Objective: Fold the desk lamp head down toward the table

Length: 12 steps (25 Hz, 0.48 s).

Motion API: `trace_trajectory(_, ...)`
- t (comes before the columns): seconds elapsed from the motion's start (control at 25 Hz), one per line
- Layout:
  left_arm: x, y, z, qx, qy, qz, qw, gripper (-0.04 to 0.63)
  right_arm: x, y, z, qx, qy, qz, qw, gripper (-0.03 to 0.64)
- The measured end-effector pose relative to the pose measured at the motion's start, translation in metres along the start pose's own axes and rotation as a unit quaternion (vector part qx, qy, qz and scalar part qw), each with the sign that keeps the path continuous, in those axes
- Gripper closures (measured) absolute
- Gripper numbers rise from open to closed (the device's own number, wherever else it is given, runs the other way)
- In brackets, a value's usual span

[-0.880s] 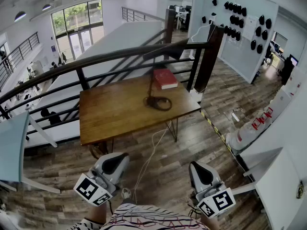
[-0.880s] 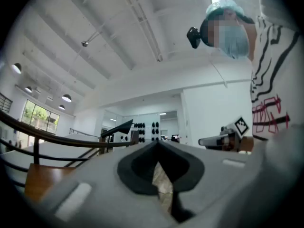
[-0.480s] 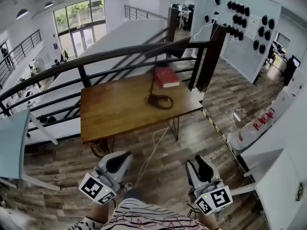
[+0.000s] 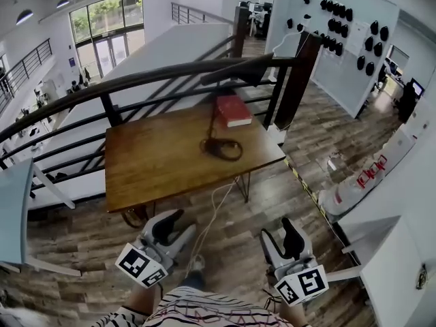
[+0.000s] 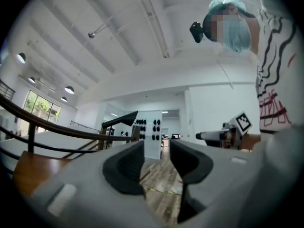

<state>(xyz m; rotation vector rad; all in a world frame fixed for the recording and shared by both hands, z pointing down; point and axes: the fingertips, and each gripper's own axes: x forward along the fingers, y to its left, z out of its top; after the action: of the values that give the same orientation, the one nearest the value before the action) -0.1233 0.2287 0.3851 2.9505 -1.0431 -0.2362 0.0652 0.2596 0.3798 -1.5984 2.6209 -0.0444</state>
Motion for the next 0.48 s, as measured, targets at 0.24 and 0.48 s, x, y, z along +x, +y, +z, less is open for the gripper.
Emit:
trace_trajectory(0.24,0.051,0.065,-0.012,0.008,0.018,-0.018,0.9996,0.394,0.071,-0.032,0.001,0.001,-0.003,-0.014,1.000,0.373)
trace_trajectory(0.48,0.096,0.140,-0.014,0.007,0.019,-0.024,0.9995,0.387,0.148,-0.056,0.006,0.000,-0.010,-0.021,1.000,0.368)
